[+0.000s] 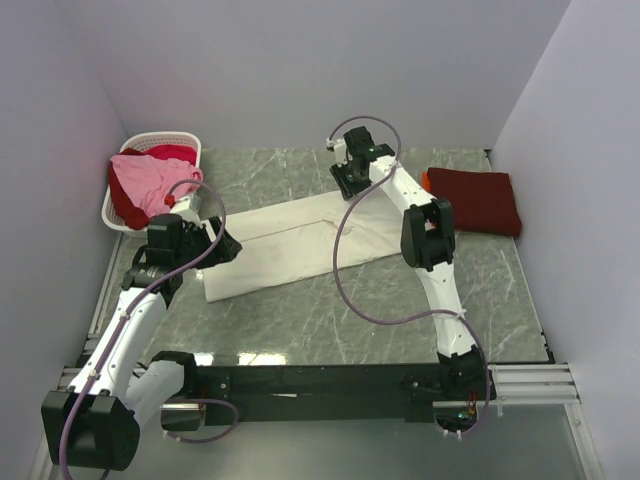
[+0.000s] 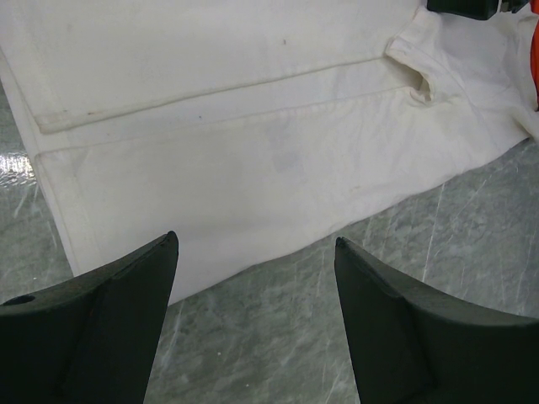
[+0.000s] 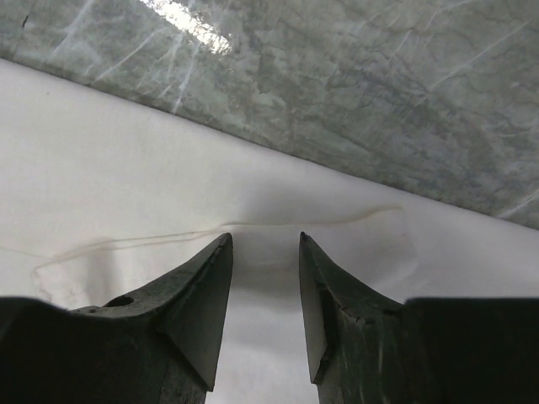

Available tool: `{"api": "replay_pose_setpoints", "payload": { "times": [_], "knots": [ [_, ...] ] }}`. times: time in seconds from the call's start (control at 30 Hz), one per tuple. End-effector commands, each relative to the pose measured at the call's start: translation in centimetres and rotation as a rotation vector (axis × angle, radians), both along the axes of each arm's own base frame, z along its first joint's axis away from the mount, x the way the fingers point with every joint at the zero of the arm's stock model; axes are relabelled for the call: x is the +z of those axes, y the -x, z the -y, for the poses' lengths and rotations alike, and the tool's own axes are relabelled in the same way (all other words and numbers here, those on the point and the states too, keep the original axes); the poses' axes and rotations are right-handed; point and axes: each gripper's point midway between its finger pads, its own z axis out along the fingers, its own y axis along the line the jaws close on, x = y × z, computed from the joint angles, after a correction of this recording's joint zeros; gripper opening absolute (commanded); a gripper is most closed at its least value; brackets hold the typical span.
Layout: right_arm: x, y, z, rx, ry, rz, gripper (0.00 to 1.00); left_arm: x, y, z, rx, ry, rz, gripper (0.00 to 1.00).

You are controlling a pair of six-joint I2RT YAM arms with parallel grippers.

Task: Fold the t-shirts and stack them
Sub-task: Fold the tshirt

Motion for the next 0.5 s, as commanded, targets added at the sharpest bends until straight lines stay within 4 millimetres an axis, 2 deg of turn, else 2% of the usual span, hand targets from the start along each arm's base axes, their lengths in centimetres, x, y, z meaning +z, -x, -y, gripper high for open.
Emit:
{"api": "replay_pose_setpoints", "payload": {
  "times": [0.0,0.47],
  "knots": [
    [0.6,-0.2,0.1,0.011,0.038,0.015,0.45,0.5,-0.2,0.4,-0.032,-0.001,0.037,0.8],
    [-1.8,1.0,1.4,-0.003,0.107,-0.054,0.4,0.5,-0.2,0.4,-0.029,-0.003,0.037,0.8]
  ]
}}
